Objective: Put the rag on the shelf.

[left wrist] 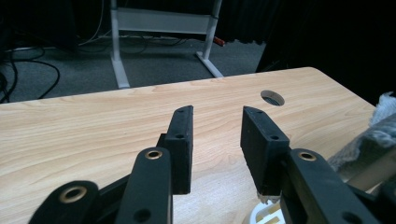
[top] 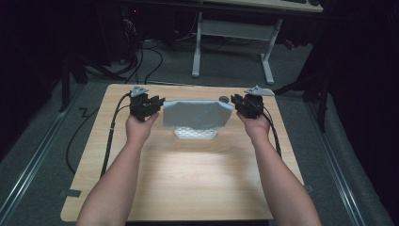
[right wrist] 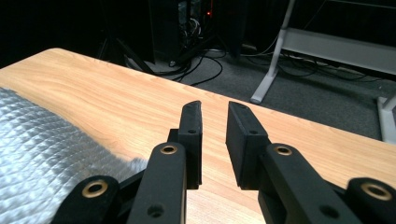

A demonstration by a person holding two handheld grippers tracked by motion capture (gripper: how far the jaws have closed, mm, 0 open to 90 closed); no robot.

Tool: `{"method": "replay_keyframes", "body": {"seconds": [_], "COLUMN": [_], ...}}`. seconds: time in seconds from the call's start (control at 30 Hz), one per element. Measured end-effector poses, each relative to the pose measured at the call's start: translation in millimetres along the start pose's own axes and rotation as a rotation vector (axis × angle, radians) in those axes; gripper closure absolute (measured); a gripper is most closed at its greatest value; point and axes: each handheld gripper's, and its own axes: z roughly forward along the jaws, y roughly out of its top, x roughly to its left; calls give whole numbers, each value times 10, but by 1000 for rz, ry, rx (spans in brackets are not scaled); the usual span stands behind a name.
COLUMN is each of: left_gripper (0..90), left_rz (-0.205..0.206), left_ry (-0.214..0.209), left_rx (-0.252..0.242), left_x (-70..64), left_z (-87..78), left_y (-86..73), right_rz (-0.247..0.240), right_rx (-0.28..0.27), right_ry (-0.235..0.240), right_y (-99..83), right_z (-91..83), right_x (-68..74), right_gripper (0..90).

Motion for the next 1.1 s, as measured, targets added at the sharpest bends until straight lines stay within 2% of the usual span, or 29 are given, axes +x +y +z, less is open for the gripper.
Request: {"method": "replay_keyframes", "body": {"seconds": [0.23,0.3,0.33,0.43,0.53,0.57,0.6,0.7,0.73,0.77,0.8,0.83,0.9,0.93,0.97,1.0,1.03,1.07,1.1], "left_gripper": [641,634,631,619,600,590,580,545,536,536,521,516,507,497,492,490,486,483,480], "left_rz": [1,10,31,30,19,19,18,22,27,29,31,31,25,24,24,24,24,22,22], "left_ry": [18,20,28,33,50,50,55,57,58,61,55,55,48,43,43,46,46,42,42], "left_rx": [-4,4,-2,-2,4,4,18,31,38,42,44,44,51,48,48,48,48,43,43], "left_x": [50,57,62,82,126,126,149,160,160,157,160,160,154,133,133,103,103,70,70], "left_z": [-96,-111,-150,-188,-263,-263,-304,-354,-382,-413,-490,-490,-570,-660,-660,-758,-758,-868,-868], "left_y": [12,8,-17,-60,-209,-209,-300,-395,-446,-497,-602,-602,-703,-800,-800,-880,-880,-946,-946], "right_rz": [-2,-1,-6,-11,-6,-10,-11,-26,-34,-34,-43,-43,-46,-65,-70,-71,-71,-82,-82], "right_rx": [-2,-2,0,10,16,28,39,19,40,40,16,30,33,14,6,15,15,6,6], "right_ry": [-12,-12,-15,-11,-15,-17,-18,-24,-24,-24,-21,-19,-13,-18,-17,-15,-15,-5,-5], "right_y": [16,12,-2,-52,-140,-168,-196,-270,-318,-318,-389,-411,-440,-511,-547,-573,-573,-632,-632], "right_z": [-67,-76,-94,-113,-139,-149,-160,-210,-256,-256,-329,-360,-394,-485,-532,-576,-576,-674,-674], "right_x": [-38,-39,-40,-38,-33,-34,-31,-22,-14,-14,-3,7,17,50,67,86,86,127,127], "right_gripper": [734,726,705,672,642,628,619,614,578,578,567,547,538,516,510,490,490,476,476]}}
